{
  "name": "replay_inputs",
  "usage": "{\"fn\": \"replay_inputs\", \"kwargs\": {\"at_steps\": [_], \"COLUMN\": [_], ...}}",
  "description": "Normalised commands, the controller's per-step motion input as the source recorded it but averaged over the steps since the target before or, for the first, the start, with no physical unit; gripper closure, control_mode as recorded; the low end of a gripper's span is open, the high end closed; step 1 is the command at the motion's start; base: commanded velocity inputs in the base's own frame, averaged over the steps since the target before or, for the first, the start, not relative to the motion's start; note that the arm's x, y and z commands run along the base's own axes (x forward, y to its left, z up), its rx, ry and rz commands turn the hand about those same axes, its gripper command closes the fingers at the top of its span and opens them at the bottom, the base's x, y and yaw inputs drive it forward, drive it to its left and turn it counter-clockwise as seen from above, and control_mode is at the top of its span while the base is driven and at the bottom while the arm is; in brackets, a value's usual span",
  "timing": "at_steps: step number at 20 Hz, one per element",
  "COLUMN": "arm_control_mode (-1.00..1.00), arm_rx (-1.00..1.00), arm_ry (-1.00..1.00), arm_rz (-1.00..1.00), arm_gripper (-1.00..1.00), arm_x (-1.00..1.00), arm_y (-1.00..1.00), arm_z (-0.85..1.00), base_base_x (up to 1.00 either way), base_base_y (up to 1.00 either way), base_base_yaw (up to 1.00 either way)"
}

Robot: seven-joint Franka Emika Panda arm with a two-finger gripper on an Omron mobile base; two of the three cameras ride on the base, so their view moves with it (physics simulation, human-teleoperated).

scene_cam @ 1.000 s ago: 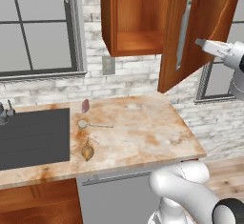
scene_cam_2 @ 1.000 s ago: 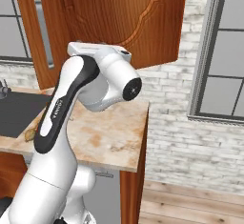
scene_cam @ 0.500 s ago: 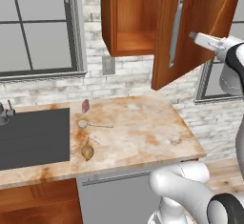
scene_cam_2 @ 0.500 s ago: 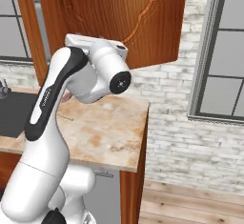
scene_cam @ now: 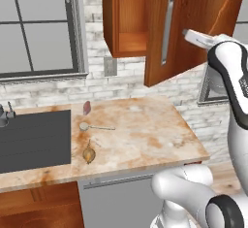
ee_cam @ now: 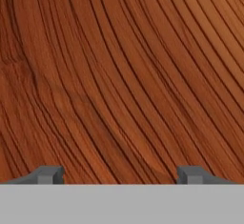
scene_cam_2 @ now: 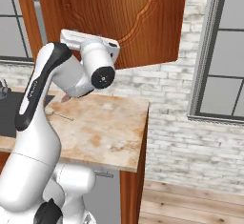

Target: Open the cabinet. Pick the dish brush and place it next to the sink. Then close the cabinet.

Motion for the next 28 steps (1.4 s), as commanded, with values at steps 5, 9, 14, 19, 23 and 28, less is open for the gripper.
{"fn": "replay_inputs", "kwargs": {"at_steps": [5, 9, 14, 19, 23, 28], "arm_control_mode": [-1.0, -1.0, -1.0, -1.0, -1.0, -1.0], "arm_rx": [0.0, 0.0, 0.0, 0.0, 0.0, -0.01], "arm_ry": [0.06, 0.1, 0.16, 0.19, 0.17, 0.12], "arm_rz": [-0.06, -0.08, -0.06, -0.06, -0.07, -0.07], "arm_gripper": [-1.0, -1.0, -1.0, -1.0, -1.0, -1.0], "arm_x": [0.35, 0.47, 0.43, 0.41, 0.36, 0.36], "arm_y": [0.28, 0.28, 0.16, 0.16, 0.18, 0.14], "arm_z": [0.02, 0.0, 0.01, 0.01, 0.0, 0.0], "base_base_x": [0.0, 0.0, 0.0, 0.0, 0.0, 0.0], "base_base_y": [0.0, 0.0, 0.0, 0.0, 0.0, 0.0], "base_base_yaw": [0.0, 0.0, 0.0, 0.0, 0.0, 0.0]}}
